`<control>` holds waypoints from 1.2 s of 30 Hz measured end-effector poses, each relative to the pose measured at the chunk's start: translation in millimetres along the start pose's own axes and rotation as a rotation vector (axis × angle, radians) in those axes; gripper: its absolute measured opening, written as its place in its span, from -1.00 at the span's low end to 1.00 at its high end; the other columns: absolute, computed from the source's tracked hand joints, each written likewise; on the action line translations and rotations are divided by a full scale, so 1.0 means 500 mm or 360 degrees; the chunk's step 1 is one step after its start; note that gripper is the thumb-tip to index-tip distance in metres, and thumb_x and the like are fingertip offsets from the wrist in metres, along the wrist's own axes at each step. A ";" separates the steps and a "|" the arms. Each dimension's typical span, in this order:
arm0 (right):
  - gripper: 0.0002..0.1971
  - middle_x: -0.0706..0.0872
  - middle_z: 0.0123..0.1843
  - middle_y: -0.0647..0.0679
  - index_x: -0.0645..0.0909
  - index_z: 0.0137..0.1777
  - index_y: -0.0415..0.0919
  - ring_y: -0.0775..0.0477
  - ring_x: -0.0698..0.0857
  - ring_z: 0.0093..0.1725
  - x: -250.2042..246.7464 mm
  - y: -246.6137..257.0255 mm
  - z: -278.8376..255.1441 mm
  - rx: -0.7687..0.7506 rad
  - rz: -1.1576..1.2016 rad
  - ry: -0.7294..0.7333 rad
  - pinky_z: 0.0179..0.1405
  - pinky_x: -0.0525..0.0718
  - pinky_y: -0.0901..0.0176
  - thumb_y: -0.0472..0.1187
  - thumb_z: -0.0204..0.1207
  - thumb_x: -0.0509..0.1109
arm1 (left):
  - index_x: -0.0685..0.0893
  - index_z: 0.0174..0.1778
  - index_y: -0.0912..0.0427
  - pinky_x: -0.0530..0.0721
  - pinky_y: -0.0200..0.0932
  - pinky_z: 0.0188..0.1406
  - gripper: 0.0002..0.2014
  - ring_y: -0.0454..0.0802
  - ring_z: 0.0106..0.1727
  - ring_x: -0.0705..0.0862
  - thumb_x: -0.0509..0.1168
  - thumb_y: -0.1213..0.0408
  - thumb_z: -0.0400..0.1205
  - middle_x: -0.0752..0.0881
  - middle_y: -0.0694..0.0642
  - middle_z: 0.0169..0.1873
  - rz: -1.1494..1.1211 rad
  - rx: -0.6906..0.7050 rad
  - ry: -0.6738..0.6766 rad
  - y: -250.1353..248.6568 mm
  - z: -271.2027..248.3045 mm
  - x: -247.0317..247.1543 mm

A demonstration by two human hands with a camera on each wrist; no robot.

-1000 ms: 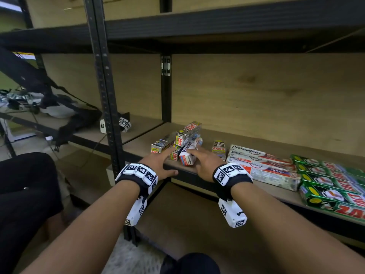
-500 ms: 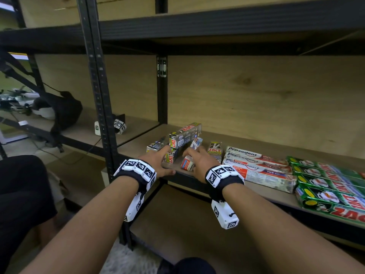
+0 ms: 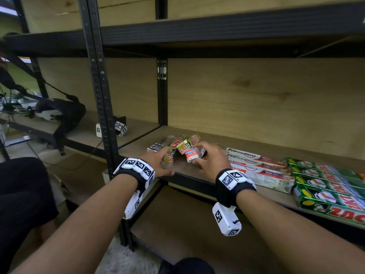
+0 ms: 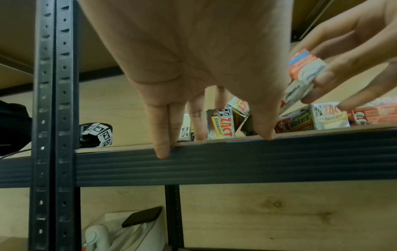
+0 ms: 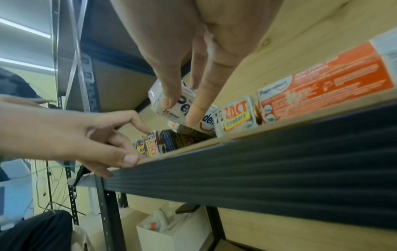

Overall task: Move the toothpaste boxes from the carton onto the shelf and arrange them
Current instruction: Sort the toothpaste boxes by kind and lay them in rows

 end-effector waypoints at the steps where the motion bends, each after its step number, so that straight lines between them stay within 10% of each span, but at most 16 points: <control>1: -0.55 0.70 0.11 0.09 0.70 0.16 0.11 -0.05 0.76 -0.06 -0.013 -0.004 -0.001 0.0044 0.0082 -0.0009 -0.07 0.81 -0.01 -0.32 0.34 0.65 | 0.33 0.18 -0.24 0.75 0.10 0.04 -0.31 0.03 -0.02 0.74 0.44 -0.38 0.23 0.73 -0.01 -0.10 0.0007 0.0009 0.0002 -0.001 -0.001 0.000; 8: -0.57 0.79 0.11 0.06 0.73 0.21 -0.04 0.14 0.80 -0.05 -0.111 -0.006 -0.007 0.0242 0.0706 -0.0130 -0.17 0.83 0.19 -0.34 0.35 0.66 | 0.49 0.36 -0.10 0.66 -0.04 0.16 -0.35 0.08 0.20 0.66 0.46 -0.26 0.41 0.65 0.05 0.19 0.0225 0.0159 -0.0228 -0.060 -0.005 -0.050; 15: -0.63 0.81 -0.13 -0.07 0.64 0.21 -0.06 -0.11 0.84 -0.19 -0.174 0.027 0.002 0.0370 0.1101 -0.0104 -0.22 0.84 0.14 -0.35 0.46 0.59 | 0.49 0.47 -0.07 0.54 -0.34 0.20 -0.27 -0.26 0.18 0.58 0.58 -0.08 0.39 0.58 -0.12 0.21 -0.0503 0.0472 -0.0596 -0.200 -0.013 -0.114; 19: -0.71 0.81 -0.13 -0.19 0.63 0.11 -0.02 -0.14 0.82 -0.21 -0.203 0.040 -0.012 0.0363 0.1145 -0.0052 -0.25 0.84 0.15 -0.33 0.48 0.57 | 0.66 0.30 -0.03 0.72 -0.12 0.15 -0.50 -0.21 0.06 0.73 0.58 0.05 0.44 0.74 -0.14 0.10 -0.0719 0.0521 -0.0572 -0.246 -0.009 -0.124; 24: -0.47 0.76 0.17 -0.23 0.53 0.46 -0.17 -0.14 0.83 -0.09 -0.224 0.030 -0.026 0.0434 0.1085 0.0086 -0.04 0.83 -0.17 -0.33 0.50 0.55 | 0.72 0.12 -0.03 0.79 0.05 0.01 -0.64 -0.21 -0.06 0.78 0.55 -0.01 0.45 0.81 -0.16 -0.08 -0.0823 0.0500 -0.0560 -0.259 -0.005 -0.137; 36: -0.21 0.65 0.33 -0.02 0.39 0.56 0.08 -0.01 0.73 0.19 -0.268 -0.050 -0.100 0.0510 0.0478 0.0384 0.03 0.82 -0.11 -0.07 0.36 0.68 | 0.63 0.29 0.18 0.80 0.24 -0.03 -0.62 0.10 0.13 0.80 0.48 0.25 0.57 0.74 0.19 0.20 -0.1891 0.0470 -0.0383 -0.347 -0.047 -0.188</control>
Point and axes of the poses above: each hand's wrist, its own z-axis towards the middle knuckle, its own x-axis out of the palm, y = z × x, the point moved 8 cm from there along z, towards the middle knuckle
